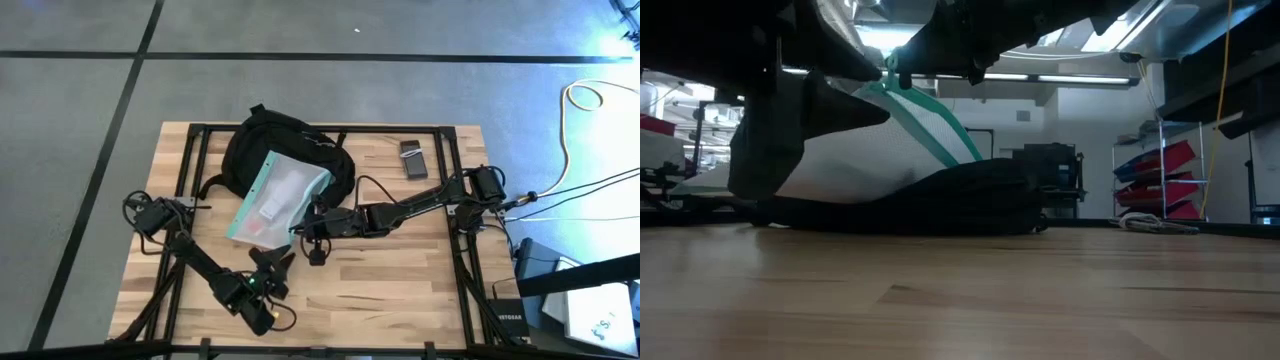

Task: Unpack backpack
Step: Close the blue zip bag

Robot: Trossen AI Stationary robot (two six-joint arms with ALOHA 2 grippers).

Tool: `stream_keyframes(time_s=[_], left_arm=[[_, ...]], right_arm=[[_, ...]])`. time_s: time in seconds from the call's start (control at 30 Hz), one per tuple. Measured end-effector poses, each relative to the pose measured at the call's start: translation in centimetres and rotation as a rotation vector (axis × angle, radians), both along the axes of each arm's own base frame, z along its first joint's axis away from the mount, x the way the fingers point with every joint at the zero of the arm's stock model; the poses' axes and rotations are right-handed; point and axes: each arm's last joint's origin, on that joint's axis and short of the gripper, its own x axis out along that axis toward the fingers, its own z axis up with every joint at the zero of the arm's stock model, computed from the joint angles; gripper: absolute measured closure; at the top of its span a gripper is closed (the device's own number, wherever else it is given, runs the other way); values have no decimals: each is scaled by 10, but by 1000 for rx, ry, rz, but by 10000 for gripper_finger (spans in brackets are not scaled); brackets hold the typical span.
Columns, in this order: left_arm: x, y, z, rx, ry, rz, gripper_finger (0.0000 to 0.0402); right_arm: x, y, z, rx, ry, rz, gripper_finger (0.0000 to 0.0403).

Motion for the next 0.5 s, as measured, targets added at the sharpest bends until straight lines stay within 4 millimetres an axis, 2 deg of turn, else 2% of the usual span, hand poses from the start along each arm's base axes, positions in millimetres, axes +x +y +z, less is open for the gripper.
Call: stream_keyframes(time_s=[0.23,0.5], left_arm=[[-1,9,-3,28,30,17,314],[-1,9,-3,6,7,16,390]], right_arm=[[0,0,0,2,2,7,403],[0,1,0,2,4,9,403]])
